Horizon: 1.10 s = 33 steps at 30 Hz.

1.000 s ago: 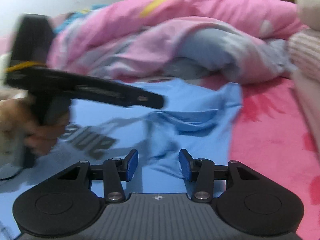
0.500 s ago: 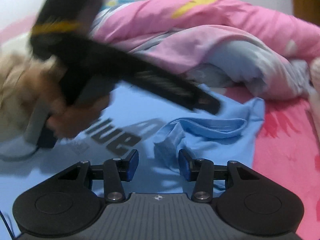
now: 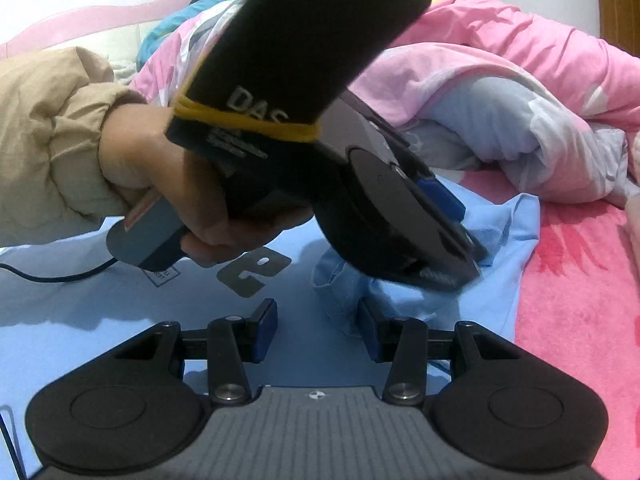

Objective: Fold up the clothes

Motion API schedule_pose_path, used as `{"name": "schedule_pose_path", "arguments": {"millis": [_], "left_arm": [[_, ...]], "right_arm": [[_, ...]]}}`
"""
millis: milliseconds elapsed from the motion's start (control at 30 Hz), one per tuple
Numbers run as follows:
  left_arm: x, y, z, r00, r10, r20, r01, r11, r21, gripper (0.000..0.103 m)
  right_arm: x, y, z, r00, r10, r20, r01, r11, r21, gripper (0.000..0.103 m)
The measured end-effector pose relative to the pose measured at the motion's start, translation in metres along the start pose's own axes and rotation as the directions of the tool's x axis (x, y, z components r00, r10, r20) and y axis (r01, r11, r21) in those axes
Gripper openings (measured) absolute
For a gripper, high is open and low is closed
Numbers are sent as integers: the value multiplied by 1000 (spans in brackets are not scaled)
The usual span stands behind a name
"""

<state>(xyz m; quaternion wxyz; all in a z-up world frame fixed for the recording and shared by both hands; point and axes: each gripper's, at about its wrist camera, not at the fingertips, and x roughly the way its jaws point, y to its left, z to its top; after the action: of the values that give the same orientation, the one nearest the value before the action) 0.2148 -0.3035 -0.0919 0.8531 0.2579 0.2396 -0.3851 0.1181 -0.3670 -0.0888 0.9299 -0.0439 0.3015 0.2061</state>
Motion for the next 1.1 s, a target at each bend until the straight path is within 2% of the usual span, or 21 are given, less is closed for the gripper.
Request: {"name": "schedule_pose_path", "arguments": {"millis": [133,200,300,333,400,500,600,667,800,900,967,1033,1100], "left_arm": [[-8,38,-2,998,64,22,-59,984,-171,21],[-10,62,-7,995,102,4,-98,961,-260,21],[-10,97,-19,993,116,-34,-120,913,-389,21],[-12,106,-24,994,104,-33,-108,896,-430,21],[-18,112,-28,999,48,2,-41,880,-474,23],[-26,92,-20,997,-39,69,63,917,-395,26],[-28,50,-10,991,-85,102,103,978,-183,27],[-22,22,-9,995,-49,88,51,998,-23,27],[9,9,-14,999,-13,-36,14,999,40,28],[6,28,-18,1000,14,-19,-16,996,-83,25],[-3,45,-20,999,49,-1,-49,983,-174,23],[-7,62,-25,999,50,0,-48,967,-250,22],[-7,79,-29,1000,10,-7,-12,944,-331,22]], "right_arm": [[0,-2,0,1000,3,1,-3,1000,4,48],[1,-3,1,1000,5,1,-5,1000,7,47],[0,-3,-1,1000,6,1,-6,1000,11,47],[0,-3,-1,1000,7,1,-7,1000,13,47],[-1,-2,-1,1000,9,0,-9,1000,15,48],[-1,-2,-2,1000,12,-1,-12,1000,20,48],[0,-3,-1,1000,13,-1,-13,1000,22,48],[0,-3,-1,1000,14,0,-14,1000,24,48],[-1,-3,-1,1000,15,1,-15,1000,26,48],[0,-3,0,1000,16,1,-16,999,28,48],[-1,-3,0,1000,17,2,-17,999,30,48],[-1,-3,0,1000,19,1,-19,999,35,48],[-1,-3,0,1000,19,1,-19,999,36,48]]}}
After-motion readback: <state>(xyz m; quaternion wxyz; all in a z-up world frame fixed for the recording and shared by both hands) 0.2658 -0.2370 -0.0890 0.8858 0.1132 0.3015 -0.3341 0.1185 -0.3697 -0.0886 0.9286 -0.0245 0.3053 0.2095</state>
